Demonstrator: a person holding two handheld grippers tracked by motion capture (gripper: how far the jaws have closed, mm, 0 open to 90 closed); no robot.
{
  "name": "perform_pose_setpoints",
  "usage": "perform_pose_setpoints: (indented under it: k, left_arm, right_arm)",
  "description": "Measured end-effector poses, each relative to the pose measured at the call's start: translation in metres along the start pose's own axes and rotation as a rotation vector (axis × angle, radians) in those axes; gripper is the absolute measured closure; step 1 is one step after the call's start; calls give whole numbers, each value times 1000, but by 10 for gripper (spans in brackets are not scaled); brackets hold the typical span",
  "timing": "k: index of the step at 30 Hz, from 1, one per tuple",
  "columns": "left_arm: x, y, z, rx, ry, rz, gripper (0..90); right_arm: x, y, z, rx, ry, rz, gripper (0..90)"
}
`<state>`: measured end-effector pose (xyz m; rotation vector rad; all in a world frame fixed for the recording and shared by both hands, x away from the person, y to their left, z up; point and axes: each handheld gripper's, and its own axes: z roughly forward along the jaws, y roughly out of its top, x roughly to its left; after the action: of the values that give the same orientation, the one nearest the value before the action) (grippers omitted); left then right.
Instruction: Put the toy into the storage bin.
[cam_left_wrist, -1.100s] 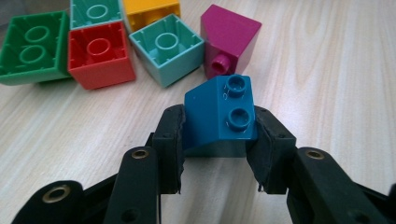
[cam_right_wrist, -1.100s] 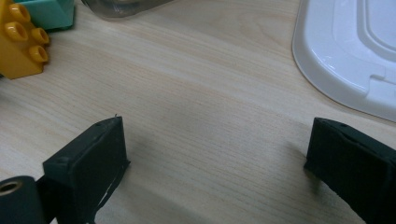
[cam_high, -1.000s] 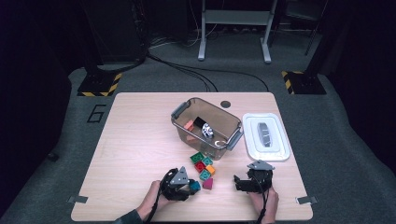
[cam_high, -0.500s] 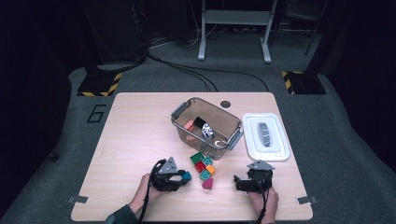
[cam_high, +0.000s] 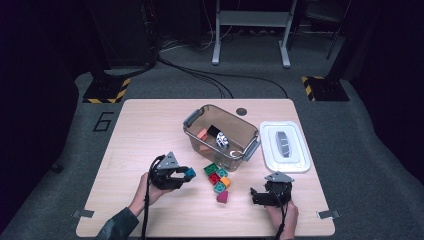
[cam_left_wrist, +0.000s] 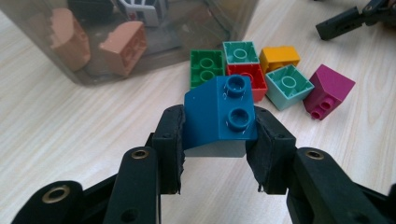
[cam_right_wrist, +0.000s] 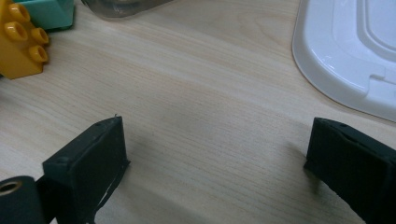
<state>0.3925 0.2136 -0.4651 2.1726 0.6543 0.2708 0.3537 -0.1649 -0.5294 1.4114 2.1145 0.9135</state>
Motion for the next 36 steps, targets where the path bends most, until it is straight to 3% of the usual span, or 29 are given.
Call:
perform_pose_setpoints:
  k: [8,13,18,26,31,36]
  left_arm:
    - [14,19,-13,-7,20,1,591]
    - [25,37,-21,-28,23,-18,591]
    - [33,57,-25,-37,30,-11,591]
    - [48,85,-27,-45,50,-25,591]
    - [60,100,-24,-21,77,-35,591]
    - [69,111,-20,-8,76,-61,591]
  right_arm:
    - [0,0,0,-1,-2,2,39]
    - [0,0,0,0,0,1,38]
    - [0,0,0,0,1,2,38]
    - [0,0,0,-1,-1,1,38]
    - [0,0,0,0,3,-1,39]
    - [0,0,0,0,3,-1,39]
